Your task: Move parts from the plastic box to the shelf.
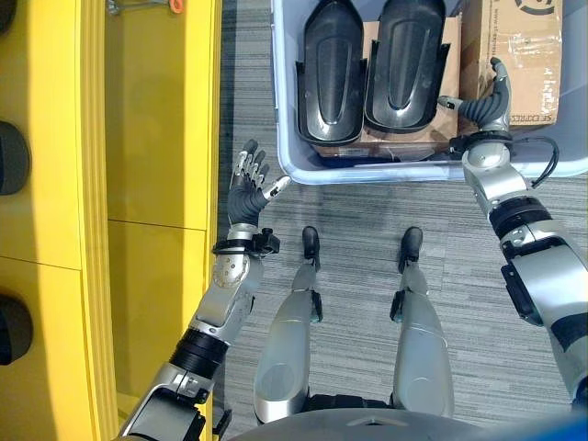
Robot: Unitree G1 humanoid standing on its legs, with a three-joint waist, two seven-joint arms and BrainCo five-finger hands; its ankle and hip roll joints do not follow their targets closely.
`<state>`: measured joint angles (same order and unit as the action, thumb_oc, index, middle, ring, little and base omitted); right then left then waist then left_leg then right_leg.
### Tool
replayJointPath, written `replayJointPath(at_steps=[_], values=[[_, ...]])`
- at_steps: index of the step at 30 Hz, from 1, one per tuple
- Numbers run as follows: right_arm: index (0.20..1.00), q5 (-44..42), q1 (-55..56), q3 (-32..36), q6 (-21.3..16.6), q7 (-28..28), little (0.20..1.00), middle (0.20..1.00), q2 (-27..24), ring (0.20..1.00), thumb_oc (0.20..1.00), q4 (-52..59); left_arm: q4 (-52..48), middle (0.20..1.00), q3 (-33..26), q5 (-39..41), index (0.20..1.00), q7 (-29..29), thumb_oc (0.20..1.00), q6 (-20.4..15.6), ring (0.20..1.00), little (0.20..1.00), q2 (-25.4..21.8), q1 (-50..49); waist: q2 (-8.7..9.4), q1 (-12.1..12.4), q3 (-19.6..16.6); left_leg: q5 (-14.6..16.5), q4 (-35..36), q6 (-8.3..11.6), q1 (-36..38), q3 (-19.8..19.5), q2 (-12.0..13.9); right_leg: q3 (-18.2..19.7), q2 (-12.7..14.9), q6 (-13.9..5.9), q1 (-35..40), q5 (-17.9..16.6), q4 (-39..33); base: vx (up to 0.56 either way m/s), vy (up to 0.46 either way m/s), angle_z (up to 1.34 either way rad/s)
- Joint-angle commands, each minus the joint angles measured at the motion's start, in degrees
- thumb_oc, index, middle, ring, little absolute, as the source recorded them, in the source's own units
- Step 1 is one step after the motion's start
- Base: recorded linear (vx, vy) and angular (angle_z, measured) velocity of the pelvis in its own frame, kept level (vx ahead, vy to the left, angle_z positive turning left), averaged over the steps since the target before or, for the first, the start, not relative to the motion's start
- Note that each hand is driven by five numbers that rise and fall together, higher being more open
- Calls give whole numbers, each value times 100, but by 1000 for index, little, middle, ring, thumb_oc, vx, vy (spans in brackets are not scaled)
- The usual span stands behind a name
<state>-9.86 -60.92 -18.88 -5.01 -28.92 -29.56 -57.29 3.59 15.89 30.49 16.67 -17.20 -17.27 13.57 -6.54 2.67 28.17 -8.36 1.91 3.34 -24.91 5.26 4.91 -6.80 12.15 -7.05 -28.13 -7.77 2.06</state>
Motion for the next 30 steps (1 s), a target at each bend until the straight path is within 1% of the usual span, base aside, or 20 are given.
replayJointPath(at_steps=[1, 15, 17, 20, 26, 30], values=[[1000, 127, -358, -441, -153, 62, 1000, 1000, 152, 1000, 1000, 160, -299, 1000, 129, -1, 1000, 138, 1000, -393, 1000, 1000, -251, 55, 134, 109, -78, 480, -226, 418, 400, 102, 445, 54, 463, -336, -89, -25, 372, 3, 7, 3], [1000, 355, -290, -377, -163, -34, 1000, 1000, 214, 1000, 1000, 1055, -218, 1000, 64, -15, 1000, 220, 1000, -382, 1000, 1000, -261, 98, 214, 55, -95, 521, -253, 404, 369, 51, 415, 44, 471, -339, -88, -38, 336, 0, 2, 2], [1000, 410, -222, -332, -180, -51, 1000, 1000, 241, 1000, 1000, 1416, -209, 1000, 32, -41, 1000, 245, 1000, -374, 1000, 1000, -254, 95, 236, 38, -103, 519, -238, 409, 387, 51, 413, 52, 462, -336, -74, -38, 323, 0, 0, 0], [1000, 427, -160, -268, -199, -57, 1000, 1000, 269, 1000, 1000, 1602, -201, 1000, 4, -55, 1000, 254, 1000, -372, 1000, 1000, -253, 66, 251, 31, -111, 514, -219, 413, 400, 46, 414, 50, 453, -332, -62, -34, 319, 0, 0, 0], [1000, 419, -197, -203, -186, -88, 1000, 1000, 292, 1000, 1000, 1465, -238, 1000, -10, -65, 1000, 264, 1000, -382, 1000, 1000, -279, 37, 241, 44, -106, 507, -211, 419, 388, 27, 404, 45, 449, -328, -68, -35, 312, 0, 0, 0], [1000, 335, -255, -163, -172, -131, 1000, 1000, 296, 1000, 1000, 1168, -258, 1000, 25, -51, 1000, 262, 1000, -384, 1000, 1000, -299, 49, 212, 57, -98, 500, -186, 409, 373, 33, 396, 40, 446, -329, -106, -45, 311, 0, 0, 0]])
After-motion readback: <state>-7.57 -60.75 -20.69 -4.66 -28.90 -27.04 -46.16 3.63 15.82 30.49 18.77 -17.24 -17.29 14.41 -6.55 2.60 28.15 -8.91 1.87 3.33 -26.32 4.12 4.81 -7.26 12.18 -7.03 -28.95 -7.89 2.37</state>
